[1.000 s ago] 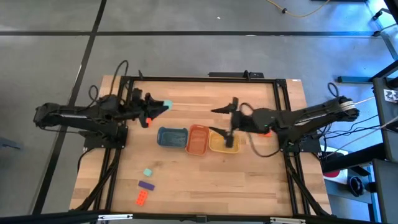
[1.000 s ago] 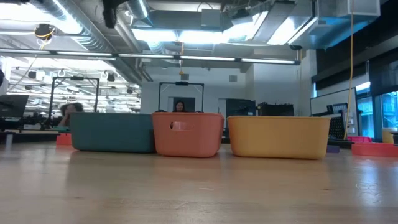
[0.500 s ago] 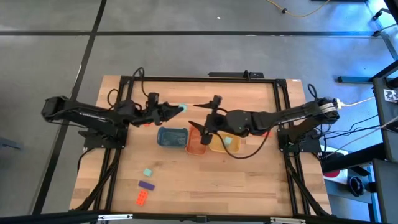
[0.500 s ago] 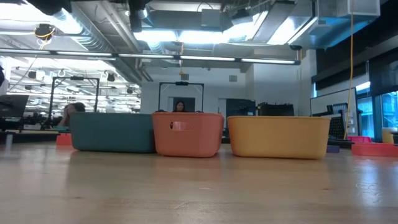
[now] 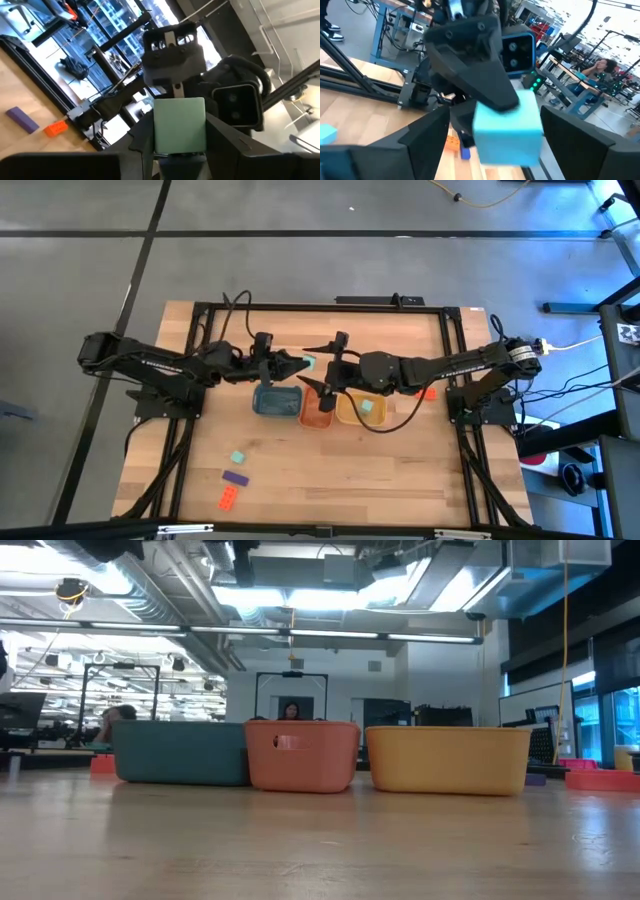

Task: Sort & place blocks by color
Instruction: Put the top light blue square block into the yellow bin

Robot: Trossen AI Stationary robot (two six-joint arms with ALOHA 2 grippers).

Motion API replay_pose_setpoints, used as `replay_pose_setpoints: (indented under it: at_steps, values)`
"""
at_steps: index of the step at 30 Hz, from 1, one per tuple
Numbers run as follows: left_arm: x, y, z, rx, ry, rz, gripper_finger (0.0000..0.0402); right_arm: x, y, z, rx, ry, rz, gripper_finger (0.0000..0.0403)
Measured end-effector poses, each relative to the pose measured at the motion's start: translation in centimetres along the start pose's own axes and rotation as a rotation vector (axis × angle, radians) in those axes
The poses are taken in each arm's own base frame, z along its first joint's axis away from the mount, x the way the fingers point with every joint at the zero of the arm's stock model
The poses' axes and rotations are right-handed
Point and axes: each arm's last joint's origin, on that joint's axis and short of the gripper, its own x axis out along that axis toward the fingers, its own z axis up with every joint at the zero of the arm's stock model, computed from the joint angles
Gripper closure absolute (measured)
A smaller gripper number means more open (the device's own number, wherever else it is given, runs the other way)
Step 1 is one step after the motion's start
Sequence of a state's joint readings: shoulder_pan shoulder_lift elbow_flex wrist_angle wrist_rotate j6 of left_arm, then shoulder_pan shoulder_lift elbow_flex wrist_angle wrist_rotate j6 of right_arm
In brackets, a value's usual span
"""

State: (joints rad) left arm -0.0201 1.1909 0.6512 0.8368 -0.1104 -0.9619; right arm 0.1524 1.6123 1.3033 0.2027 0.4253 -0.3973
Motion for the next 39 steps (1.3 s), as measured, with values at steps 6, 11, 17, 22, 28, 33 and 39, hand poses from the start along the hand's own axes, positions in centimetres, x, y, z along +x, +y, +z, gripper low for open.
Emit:
replay_pose_setpoints:
  at_steps: [6,11,17,22,28,33,39]
  values:
    - [0.1,0.1,-0.1,0.005,0.007,0.022,0.0279,-0.2,0.0,0.4,0.01,-0.013,-0.026,0.0143]
    - [0.1,0.1,0.0,0.005,0.003,0.018,0.0279,-0.4,0.3,0.5,0.008,-0.001,-0.048,0.0215]
    - [0.1,0.1,0.0,-0.005,0.0,0.022,0.0279,-0.5,0.3,0.4,-0.004,0.006,-0.051,0.0264]
    - [0.1,0.2,0.1,0.001,-0.006,0.026,0.0269,-0.5,0.3,0.4,-0.002,0.005,-0.048,0.026]
    - [0.0,0.1,0.6,0.095,0.022,-0.002,0.0244,-0.5,0.4,0.5,0.009,-0.005,-0.04,0.0263]
    - [-0.7,-0.1,1.8,0.152,0.045,0.001,0.024,-0.5,0.3,0.5,0.01,-0.004,-0.039,0.0264]
    - [-2.8,-1.1,3.9,0.208,0.05,0.05,0.0238,-2.1,-0.7,0.9,0.003,0.052,-0.038,0.0264]
